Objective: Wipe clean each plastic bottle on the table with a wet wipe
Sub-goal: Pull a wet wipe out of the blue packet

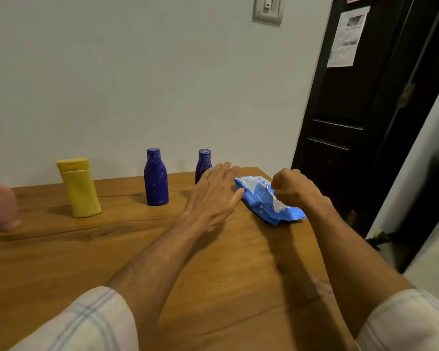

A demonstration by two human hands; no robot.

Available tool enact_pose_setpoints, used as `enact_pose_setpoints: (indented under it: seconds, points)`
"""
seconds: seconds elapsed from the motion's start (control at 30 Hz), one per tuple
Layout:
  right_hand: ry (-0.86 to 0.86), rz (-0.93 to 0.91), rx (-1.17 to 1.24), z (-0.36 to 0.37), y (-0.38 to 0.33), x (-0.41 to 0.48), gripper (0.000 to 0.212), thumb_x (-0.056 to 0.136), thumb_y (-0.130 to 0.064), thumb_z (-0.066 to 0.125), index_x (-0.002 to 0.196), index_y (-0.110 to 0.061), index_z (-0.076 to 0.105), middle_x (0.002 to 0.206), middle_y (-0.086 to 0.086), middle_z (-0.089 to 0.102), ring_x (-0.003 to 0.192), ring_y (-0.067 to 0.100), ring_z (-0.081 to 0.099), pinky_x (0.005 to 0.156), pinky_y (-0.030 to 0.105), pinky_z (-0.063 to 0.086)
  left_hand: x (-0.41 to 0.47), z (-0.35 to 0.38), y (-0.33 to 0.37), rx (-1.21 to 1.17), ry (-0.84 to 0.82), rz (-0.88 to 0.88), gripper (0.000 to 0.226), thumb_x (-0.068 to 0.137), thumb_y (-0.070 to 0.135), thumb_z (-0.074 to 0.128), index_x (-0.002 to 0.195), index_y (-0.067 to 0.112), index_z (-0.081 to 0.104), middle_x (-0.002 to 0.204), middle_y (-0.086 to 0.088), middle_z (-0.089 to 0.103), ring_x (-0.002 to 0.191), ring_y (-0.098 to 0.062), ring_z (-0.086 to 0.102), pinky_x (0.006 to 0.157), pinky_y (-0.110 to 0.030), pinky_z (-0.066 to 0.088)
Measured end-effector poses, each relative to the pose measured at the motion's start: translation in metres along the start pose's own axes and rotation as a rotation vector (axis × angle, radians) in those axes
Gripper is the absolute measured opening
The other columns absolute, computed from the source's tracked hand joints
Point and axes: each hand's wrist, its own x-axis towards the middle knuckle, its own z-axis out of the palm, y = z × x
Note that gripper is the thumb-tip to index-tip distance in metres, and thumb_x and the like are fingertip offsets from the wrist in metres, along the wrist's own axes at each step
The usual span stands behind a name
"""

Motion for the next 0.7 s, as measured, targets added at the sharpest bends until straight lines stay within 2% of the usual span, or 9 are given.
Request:
enact_pose_setpoints:
  seconds: [0.13, 0.27, 0.5, 0.7]
  points:
    - [-0.037, 0.086, -0.052, 0.013, 0.002, -0.005, 0.029, 0.081, -0.02, 0.065, 0.108, -0.014, 0.056, 0.102, 0.007, 0.056, 0.084, 0.021, 0.056, 0.076, 0.036, 0.053, -0.003, 0.005, 0.005, -0.017, 0.028, 0.032, 0.048, 0.098, 0.035, 0.044, 0.139, 0.011, 0.046, 0.138, -0.011, 0.051, 0.128, -0.026, 0.046, 0.108, -0.026, 0.015]
    - [-0.042, 0.11, -0.08, 0.024, 0.003, -0.007, 0.031, 0.084, -0.025, 0.065, 0.11, -0.013, 0.053, 0.104, 0.009, 0.059, 0.084, 0.019, 0.056, 0.073, 0.033, 0.053, -0.004, 0.006, 0.007, -0.021, 0.037, 0.036, 0.046, 0.099, 0.032, 0.047, 0.141, 0.013, 0.043, 0.14, -0.008, 0.05, 0.13, -0.022, 0.043, 0.111, -0.027, 0.018]
    - [0.011, 0.132, -0.063, 0.033, 0.0, -0.003, 0.03, 0.084, -0.025, 0.066, 0.108, -0.013, 0.053, 0.104, 0.009, 0.061, 0.089, 0.021, 0.058, 0.077, 0.038, 0.054, 0.0, 0.002, -0.001, -0.033, 0.061, 0.021, 0.045, 0.099, 0.033, 0.048, 0.139, 0.012, 0.046, 0.139, -0.005, 0.051, 0.129, -0.019, 0.045, 0.112, -0.029, 0.024]
    - [0.037, 0.107, -0.004, 0.022, -0.001, -0.003, 0.037, 0.085, -0.018, 0.064, 0.115, -0.014, 0.042, 0.111, 0.012, 0.054, 0.097, 0.026, 0.056, 0.08, 0.041, 0.053, 0.0, -0.005, -0.003, -0.03, 0.079, 0.002, 0.044, 0.099, 0.033, 0.05, 0.138, 0.013, 0.047, 0.139, -0.004, 0.052, 0.126, -0.021, 0.047, 0.107, -0.029, 0.028]
